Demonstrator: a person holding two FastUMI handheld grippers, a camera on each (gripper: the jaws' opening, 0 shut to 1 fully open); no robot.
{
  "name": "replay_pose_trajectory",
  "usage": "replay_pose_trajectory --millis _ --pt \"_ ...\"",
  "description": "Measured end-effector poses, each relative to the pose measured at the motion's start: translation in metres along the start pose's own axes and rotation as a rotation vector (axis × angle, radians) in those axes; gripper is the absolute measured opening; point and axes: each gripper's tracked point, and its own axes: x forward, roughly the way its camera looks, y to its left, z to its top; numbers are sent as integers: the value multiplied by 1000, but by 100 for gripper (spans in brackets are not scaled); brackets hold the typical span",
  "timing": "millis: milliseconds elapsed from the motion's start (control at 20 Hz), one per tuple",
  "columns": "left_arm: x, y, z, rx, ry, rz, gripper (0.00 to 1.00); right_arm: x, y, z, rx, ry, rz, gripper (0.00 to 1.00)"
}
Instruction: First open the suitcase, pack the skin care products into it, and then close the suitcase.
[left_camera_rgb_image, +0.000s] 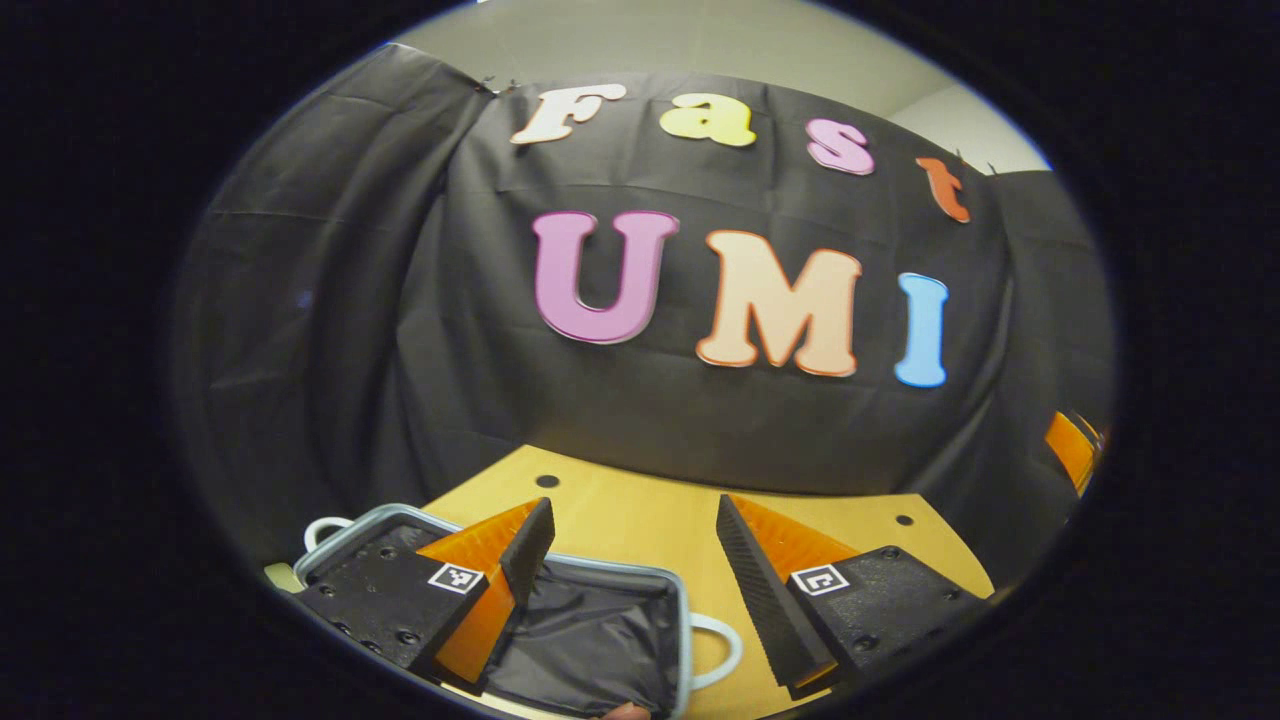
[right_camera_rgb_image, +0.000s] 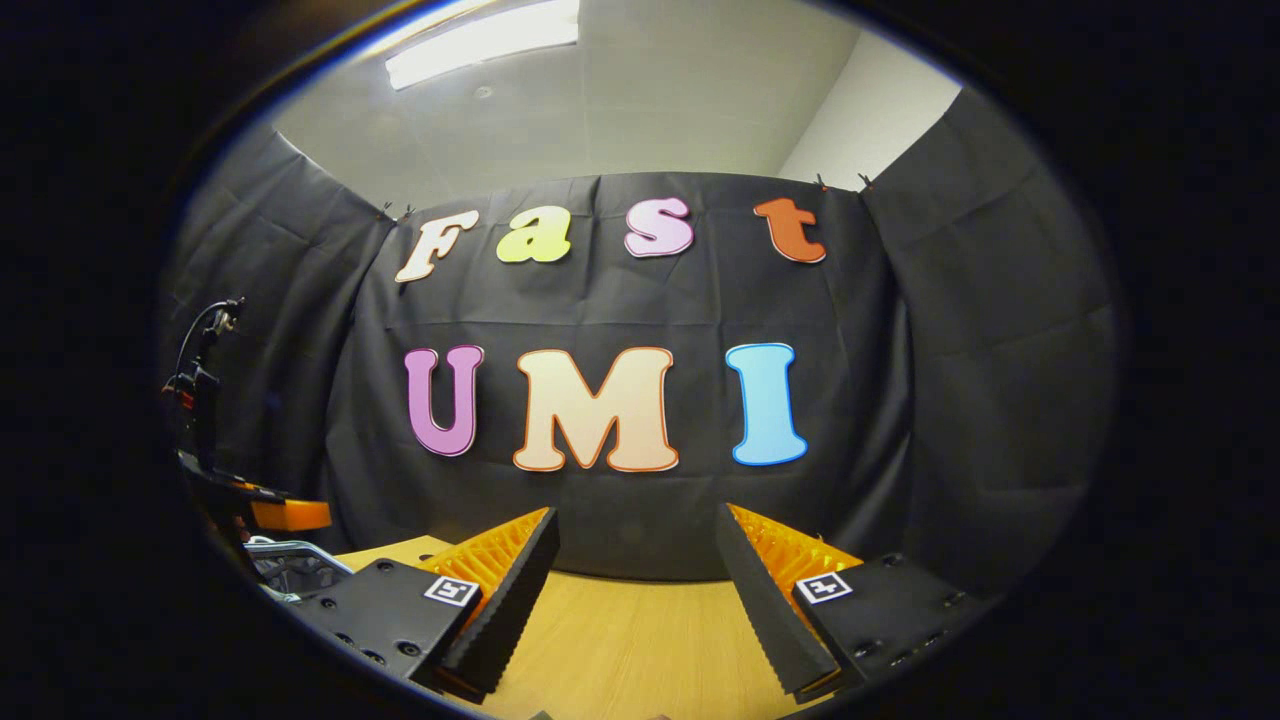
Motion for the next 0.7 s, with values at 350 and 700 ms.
replay_pose_trajectory --millis 350,700 --pt "-26 -123 -89 31 161 -194 95 -17 -39 -10 2 30 9 98" --pt "-48 -194 -181 49 311 -299 95 -36 -77 -24 -24 66 11 98"
